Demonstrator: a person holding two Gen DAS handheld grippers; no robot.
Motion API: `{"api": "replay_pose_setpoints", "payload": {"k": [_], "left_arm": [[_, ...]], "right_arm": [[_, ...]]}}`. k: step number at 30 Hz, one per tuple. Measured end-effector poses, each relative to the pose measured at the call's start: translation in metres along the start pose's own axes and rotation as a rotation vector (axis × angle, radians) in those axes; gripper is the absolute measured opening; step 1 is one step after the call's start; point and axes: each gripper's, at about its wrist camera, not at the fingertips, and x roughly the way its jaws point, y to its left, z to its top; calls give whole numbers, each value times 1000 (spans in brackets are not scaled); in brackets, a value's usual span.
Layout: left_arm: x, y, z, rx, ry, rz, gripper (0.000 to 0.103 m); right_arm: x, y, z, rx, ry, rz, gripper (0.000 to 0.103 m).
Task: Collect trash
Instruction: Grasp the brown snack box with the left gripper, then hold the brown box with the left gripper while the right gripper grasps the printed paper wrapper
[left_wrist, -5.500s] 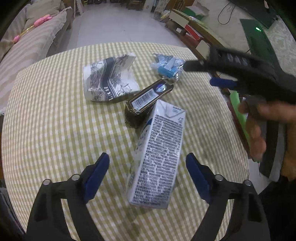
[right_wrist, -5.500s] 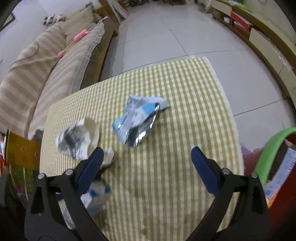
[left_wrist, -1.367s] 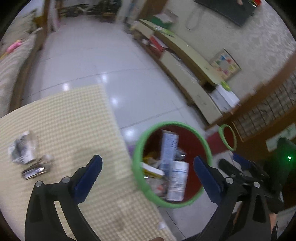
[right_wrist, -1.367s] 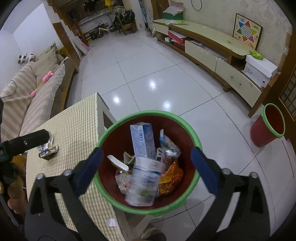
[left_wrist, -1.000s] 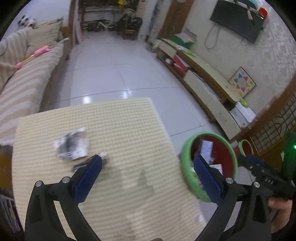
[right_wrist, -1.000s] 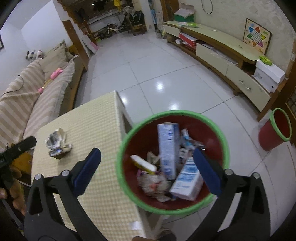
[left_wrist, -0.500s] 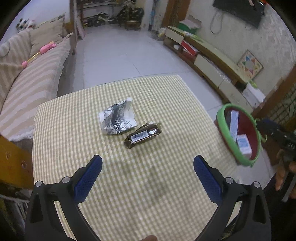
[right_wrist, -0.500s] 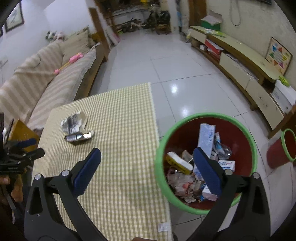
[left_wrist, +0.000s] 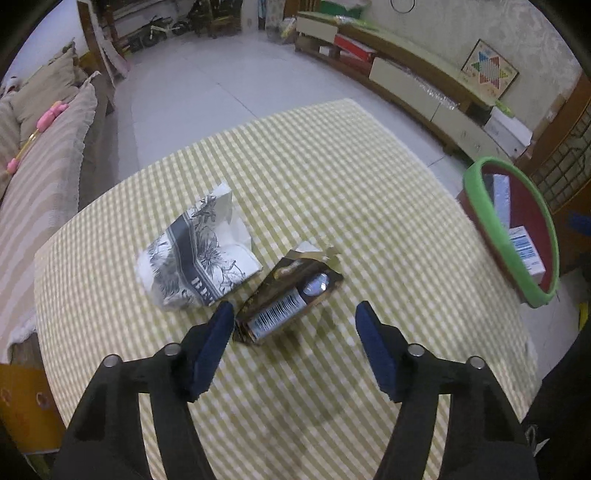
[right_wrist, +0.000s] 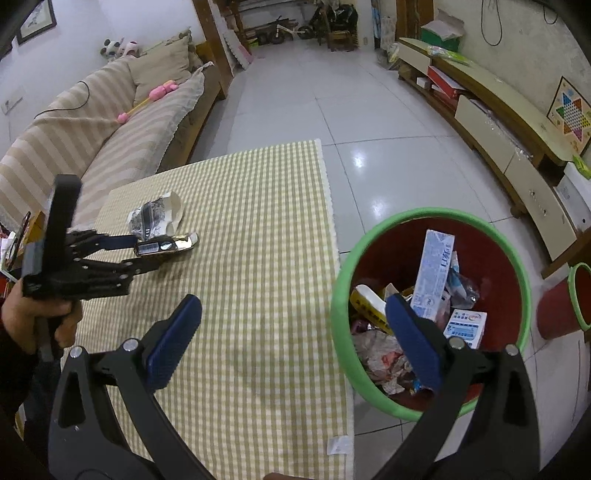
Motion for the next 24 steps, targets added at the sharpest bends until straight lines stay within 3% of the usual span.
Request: {"api": "replay_pose_setpoints", "payload": {"k": [2, 5, 7, 11, 18, 24], "left_arm": [[8, -1, 1, 20, 19, -2, 61], [21, -2, 0, 34, 54, -10, 52], [21, -2, -3, 39, 40, -10, 48], [12, 5, -12, -10, 21, -44, 26], [-10, 22, -44, -90, -24, -94, 24], [-35, 48, -73, -164, -68, -120, 24]], "right_arm": [[2, 1, 0, -1, 6, 3, 98], [4, 3, 0, -9, 11, 8, 98], [4, 4, 0, -14, 14, 8, 98], [6, 4, -1, -14, 21, 11, 98], [13, 19, 2, -33, 37, 42, 98], [31, 60, 5, -129, 64, 73, 98]]}}
